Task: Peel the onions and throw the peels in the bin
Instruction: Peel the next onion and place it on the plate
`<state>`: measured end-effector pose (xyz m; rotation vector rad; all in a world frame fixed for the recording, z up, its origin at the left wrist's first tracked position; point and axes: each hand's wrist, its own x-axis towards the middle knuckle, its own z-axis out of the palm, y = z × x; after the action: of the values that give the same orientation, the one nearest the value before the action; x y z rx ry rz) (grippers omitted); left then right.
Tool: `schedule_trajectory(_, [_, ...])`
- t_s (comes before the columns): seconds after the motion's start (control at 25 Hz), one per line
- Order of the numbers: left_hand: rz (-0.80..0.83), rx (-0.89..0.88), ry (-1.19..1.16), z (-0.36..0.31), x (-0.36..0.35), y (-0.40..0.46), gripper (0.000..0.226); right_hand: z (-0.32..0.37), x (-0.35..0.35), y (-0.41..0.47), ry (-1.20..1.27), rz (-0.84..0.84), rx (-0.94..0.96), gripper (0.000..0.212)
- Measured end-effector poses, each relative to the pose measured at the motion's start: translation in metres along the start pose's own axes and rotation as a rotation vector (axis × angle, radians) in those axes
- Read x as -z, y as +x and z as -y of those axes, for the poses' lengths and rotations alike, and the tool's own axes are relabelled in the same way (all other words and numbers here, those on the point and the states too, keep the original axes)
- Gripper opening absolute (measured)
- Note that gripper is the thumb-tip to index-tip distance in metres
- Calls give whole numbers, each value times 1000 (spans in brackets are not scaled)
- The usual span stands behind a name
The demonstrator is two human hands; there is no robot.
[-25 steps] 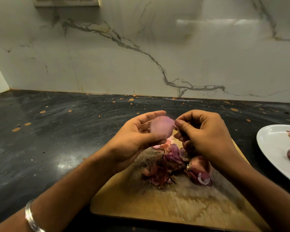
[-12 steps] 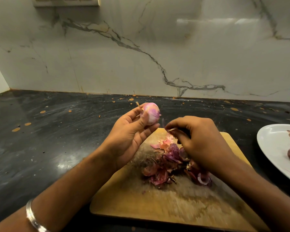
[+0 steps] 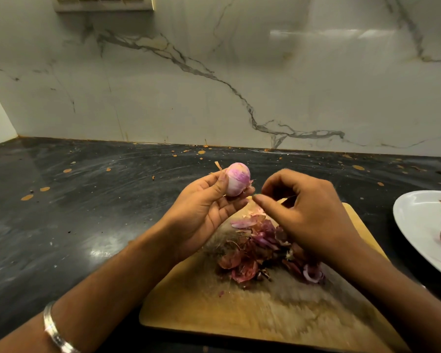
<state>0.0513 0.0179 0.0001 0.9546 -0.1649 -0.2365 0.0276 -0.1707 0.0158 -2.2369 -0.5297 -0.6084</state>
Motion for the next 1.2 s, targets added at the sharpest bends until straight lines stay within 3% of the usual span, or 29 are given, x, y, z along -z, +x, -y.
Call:
schedule_trajectory(0.08, [50,24,18,2,-1,-2,50,-2,1,1,40,-43,-23,17])
schedule_trajectory(0.2, [96,48,87,3,-3,-4,47,-5,-1,2,16,-22,-2,4])
schedule_trajectory(0.44, [107,69,128,1,-4,-6,50,-2,1,3,39,-7,33,14])
schedule_trajectory(0.6, [106,87,126,1,-4,-7,53,-1,2,3,-21,-29,140,5])
schedule_trajectory(0.88, [48,-32,130,0,1,-3,41,10,-5,-2,-15,146,243,10])
schedule_trajectory(1.04, [18,-32,120,0,2,-3,53,9,0,-1,-90,136,203,33])
schedule_trajectory(1.2, [24,-57,183,1,-1,-6,60,2,1,1,-25,70,25,16])
